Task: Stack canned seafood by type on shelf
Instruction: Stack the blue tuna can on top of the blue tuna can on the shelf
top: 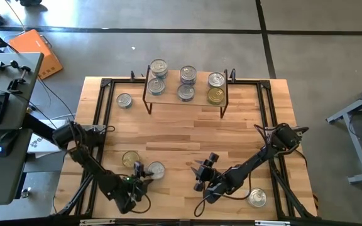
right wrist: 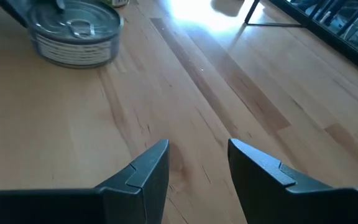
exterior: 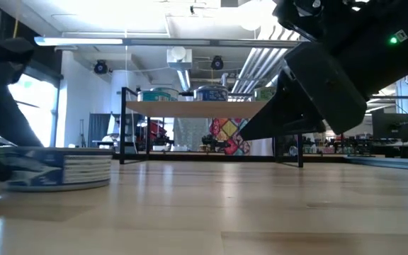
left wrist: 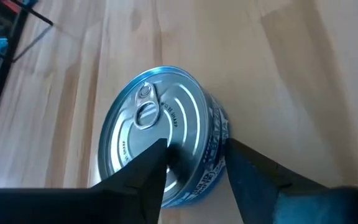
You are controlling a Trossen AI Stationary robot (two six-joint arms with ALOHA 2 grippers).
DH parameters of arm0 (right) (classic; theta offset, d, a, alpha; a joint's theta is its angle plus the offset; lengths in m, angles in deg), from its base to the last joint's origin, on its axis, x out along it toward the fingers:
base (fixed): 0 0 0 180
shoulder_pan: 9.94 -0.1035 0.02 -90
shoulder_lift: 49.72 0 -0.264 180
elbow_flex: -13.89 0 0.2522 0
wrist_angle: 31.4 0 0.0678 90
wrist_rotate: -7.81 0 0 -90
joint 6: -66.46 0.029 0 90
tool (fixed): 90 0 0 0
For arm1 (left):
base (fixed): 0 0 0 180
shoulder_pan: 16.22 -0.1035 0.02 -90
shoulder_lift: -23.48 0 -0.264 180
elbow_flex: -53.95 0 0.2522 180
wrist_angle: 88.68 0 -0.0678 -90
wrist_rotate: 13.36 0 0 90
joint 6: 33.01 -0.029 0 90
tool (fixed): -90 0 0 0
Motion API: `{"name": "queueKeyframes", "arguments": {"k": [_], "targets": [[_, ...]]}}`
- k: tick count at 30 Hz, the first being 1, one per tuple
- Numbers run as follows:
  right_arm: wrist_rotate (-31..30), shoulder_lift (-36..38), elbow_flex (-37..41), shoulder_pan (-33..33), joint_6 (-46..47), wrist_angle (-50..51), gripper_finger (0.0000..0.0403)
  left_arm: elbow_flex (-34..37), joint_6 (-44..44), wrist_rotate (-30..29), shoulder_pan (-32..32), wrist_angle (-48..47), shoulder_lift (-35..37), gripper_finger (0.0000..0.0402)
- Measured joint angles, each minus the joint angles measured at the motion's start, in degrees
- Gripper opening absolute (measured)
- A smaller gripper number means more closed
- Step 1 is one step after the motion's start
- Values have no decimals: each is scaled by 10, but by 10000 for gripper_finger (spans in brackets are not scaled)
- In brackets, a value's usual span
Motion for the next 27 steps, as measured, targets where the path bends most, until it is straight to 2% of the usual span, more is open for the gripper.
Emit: {"name": "queueKeyframes", "arguments": {"k": [8,14,27], "targets": [[3,0,0,-5,-2,-1,155,33,-51,-4,-34,92,1,71],[0,1,0,-37,-4,15,155,30,-110,5,-57,142,0,11],[-68,3,0,-104,5,23,155,-61,-271,46,-95,142,-1,0]]}}
